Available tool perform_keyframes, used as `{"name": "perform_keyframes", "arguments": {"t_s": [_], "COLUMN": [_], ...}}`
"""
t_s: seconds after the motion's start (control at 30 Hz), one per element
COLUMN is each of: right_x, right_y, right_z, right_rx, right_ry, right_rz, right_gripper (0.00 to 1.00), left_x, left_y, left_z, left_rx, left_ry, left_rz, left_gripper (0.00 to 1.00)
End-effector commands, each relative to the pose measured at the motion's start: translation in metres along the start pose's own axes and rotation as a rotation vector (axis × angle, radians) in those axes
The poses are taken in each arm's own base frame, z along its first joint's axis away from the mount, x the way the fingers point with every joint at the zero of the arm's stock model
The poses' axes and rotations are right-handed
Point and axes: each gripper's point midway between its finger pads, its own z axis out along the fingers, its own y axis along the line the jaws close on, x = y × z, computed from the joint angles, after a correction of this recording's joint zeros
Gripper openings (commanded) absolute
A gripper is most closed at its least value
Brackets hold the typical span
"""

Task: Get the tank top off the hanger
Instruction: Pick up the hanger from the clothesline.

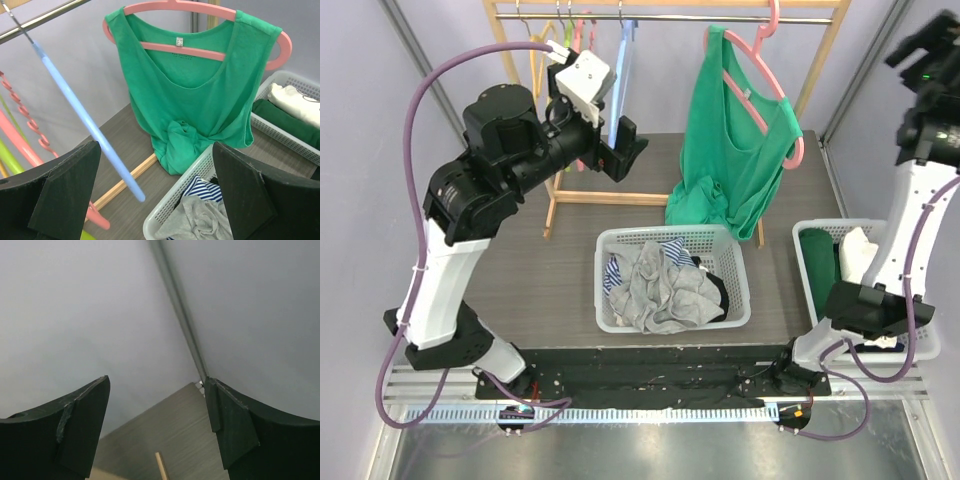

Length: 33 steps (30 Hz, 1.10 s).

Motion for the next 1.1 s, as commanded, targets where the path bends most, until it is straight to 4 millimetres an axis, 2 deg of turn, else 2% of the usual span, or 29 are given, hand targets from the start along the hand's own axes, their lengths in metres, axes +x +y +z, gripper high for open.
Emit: {"name": "perform_keyframes", "arguments": {"t_s": [0.0,0.1,0.13,0.17,0.2,0.23,0.27,0.3,0.33,0.37,0.43,0.47,0.63,0.8,0.93,1.07], "right_x": [-0.07,-0.081,-0.071,-0.082,-0.083,-0.064,-0.07,-0.07,-0.048,-0.056,-0.046,-0.041,-0.036,-0.011,0.015,0.03], "right_y": [0.005,0.003,-0.003,0.004,0.01,0.018,0.026,0.033,0.044,0.048,0.054,0.063,0.082,0.106,0.11,0.118], "right_z": [-0.021,-0.049,-0.05,-0.072,-0.08,-0.081,-0.101,-0.11,-0.111,-0.126,-0.129,-0.132,-0.136,-0.144,-0.133,-0.127], "right_rx": [-0.128,-0.11,-0.087,-0.102,-0.122,-0.113,-0.137,-0.158,-0.206,-0.237,-0.272,-0.325,-0.41,-0.565,-0.572,-0.599], "right_ry": [-0.158,-0.193,-0.176,-0.209,-0.223,-0.199,-0.225,-0.247,-0.205,-0.237,-0.214,-0.193,-0.15,-0.034,0.063,0.108], "right_rz": [0.194,0.144,0.104,0.079,0.052,-0.023,-0.055,-0.084,-0.105,-0.103,-0.107,-0.125,-0.143,-0.121,-0.095,-0.092], "right_gripper": [0.82,0.82,0.82,0.82,0.83,0.83,0.85,0.86,0.86,0.86,0.86,0.86,0.83,0.82,0.79,0.8], "left_x": [-0.015,-0.014,-0.014,-0.013,-0.015,-0.015,-0.017,-0.016,-0.018,-0.018,-0.016,-0.015,-0.015,-0.014,-0.012,-0.009], "left_y": [-0.005,-0.006,-0.007,-0.008,-0.008,-0.008,-0.009,-0.008,-0.009,-0.009,-0.009,-0.01,-0.01,-0.009,-0.006,-0.006], "left_z": [0.012,0.02,0.023,0.025,0.026,0.029,0.029,0.03,0.032,0.033,0.035,0.036,0.035,0.03,0.026,0.026], "left_rx": [0.036,0.038,0.04,0.045,0.048,0.047,0.048,0.047,0.048,0.048,0.047,0.049,0.05,0.049,0.036,0.032], "left_ry": [-0.052,-0.045,-0.043,-0.042,-0.046,-0.049,-0.054,-0.05,-0.055,-0.055,-0.05,-0.047,-0.043,-0.037,-0.027,-0.021], "left_rz": [-0.004,-0.006,-0.008,-0.011,-0.014,-0.014,-0.016,-0.019,-0.017,-0.019,-0.017,-0.02,-0.031,-0.021,-0.015,-0.015], "left_gripper": [1.0,1.0,1.0,1.0,1.0,1.0,1.0,1.0,1.0,1.0,1.0,0.99,1.0,1.0,1.0,1.0]}}
